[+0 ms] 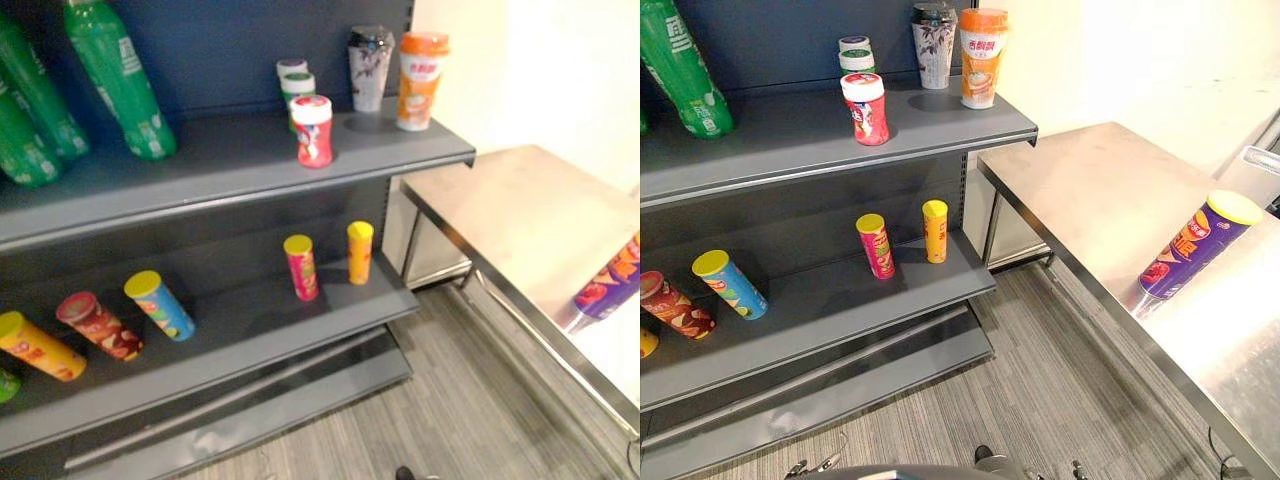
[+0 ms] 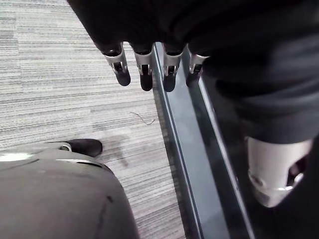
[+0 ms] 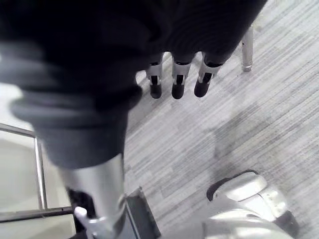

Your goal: Put the gum and the chips on the shelf.

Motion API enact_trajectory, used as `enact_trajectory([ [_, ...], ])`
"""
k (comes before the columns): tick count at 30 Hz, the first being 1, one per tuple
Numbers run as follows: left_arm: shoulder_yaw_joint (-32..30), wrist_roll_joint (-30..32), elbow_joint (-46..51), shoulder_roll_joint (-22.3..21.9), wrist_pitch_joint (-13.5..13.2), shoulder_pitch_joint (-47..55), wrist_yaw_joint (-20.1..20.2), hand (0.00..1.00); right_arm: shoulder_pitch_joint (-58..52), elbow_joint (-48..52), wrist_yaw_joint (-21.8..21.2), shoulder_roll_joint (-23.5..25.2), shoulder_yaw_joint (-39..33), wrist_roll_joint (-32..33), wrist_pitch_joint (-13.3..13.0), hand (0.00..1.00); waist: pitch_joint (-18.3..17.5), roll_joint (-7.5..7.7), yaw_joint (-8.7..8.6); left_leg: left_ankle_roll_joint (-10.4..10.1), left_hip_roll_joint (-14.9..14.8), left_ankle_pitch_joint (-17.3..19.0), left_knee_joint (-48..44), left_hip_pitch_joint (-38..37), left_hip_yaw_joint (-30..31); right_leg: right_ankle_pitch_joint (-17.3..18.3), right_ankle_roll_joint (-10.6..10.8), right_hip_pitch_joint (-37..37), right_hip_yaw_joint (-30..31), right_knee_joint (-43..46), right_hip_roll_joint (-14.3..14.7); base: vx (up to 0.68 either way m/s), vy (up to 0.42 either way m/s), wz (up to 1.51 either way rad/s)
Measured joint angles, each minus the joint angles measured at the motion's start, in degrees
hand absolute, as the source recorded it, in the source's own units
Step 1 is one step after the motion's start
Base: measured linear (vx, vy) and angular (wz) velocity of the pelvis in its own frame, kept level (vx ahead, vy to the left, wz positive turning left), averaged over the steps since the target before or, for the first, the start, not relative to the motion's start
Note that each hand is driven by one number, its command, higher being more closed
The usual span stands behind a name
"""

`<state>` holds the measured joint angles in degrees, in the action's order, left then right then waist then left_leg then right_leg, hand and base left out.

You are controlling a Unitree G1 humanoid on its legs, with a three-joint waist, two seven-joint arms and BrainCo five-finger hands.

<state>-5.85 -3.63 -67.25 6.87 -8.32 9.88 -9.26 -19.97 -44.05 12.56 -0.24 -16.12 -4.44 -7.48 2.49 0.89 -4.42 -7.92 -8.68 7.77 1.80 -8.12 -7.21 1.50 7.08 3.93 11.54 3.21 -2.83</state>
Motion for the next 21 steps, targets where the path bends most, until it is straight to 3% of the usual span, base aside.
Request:
enact_trajectory([
  [8, 0.0, 0.3, 0.2, 0.0, -0.4, 0.0, -0.5, 0.0, 0.9, 28.1, 6.0, 0.8, -6.1, -4.2, -1.8, 0.0, -0.4, -0.41, 0.03, 0.4, -0.1, 0.3, 0.0, 0.2, -0.3, -0.1, 0.2, 0.8, 0.5, 0.0, 0.2, 0.04, 0.009, -0.04],
  [16, 0.0, 2.3, 0.6, -0.1, -0.4, 0.1, -0.4, 0.0, 1.1, 35.0, 7.6, 2.7, -6.4, -4.8, -3.0, 0.0, -0.5, -0.48, -0.05, 0.4, -0.1, 0.4, -0.2, -0.1, -0.2, 0.6, 0.3, 0.7, 0.3, 1.0, 0.0, 0.01, 0.001, 0.01],
  [21, -0.2, 2.3, 1.3, -0.3, -0.4, 1.0, -0.4, 0.0, 0.1, 36.9, 8.9, 3.7, -11.4, -4.7, -3.0, 0.0, -0.9, -0.72, -0.07, 0.4, -0.2, 0.6, -0.9, 0.2, -0.2, 0.7, 0.2, 0.8, 0.2, 1.6, 0.1, -0.05, -0.012, 0.01],
])
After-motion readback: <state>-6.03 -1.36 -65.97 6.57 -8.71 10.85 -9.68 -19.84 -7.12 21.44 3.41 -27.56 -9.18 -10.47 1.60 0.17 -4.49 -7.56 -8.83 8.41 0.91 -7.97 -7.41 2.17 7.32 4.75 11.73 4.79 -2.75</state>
